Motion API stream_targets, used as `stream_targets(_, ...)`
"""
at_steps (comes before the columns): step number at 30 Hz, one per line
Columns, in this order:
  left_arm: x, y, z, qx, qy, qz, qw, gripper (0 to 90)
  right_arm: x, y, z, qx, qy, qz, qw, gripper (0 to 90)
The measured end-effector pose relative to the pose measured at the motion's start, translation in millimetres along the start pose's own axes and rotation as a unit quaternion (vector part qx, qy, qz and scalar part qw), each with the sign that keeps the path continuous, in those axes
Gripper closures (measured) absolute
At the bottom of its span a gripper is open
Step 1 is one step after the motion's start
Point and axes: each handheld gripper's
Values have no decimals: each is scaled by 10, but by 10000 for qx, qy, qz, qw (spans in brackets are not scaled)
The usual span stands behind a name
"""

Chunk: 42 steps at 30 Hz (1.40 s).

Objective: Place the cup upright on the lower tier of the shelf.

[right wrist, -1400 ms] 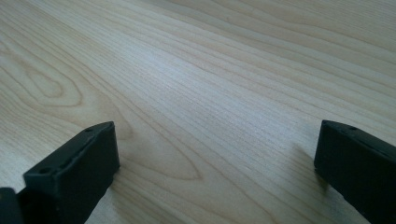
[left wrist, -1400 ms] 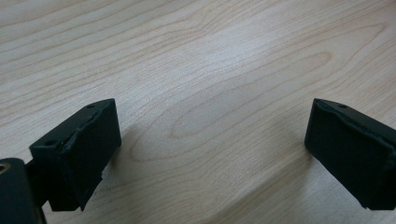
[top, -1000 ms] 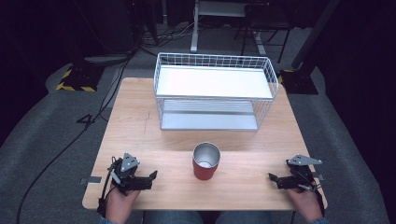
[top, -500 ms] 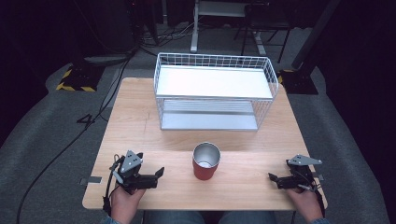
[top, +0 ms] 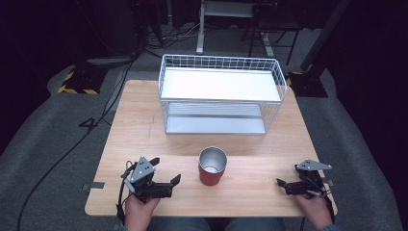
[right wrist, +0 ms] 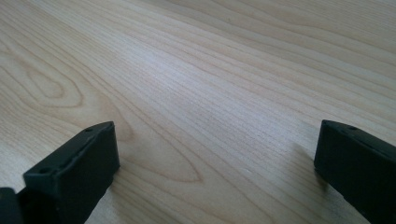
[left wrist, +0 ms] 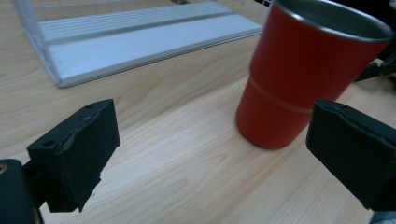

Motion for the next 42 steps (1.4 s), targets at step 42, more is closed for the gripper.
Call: stream_targets(42,276,963,632,435,249,134,9987,0,0,0,0,-3,-2,2,10000,1)
Point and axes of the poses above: each handheld gripper's, and its own axes: y roughly forward along the jaws, x roughly out of its underside, z roughly to its right, and after that the axes turned 14 degrees about -y, right-handed
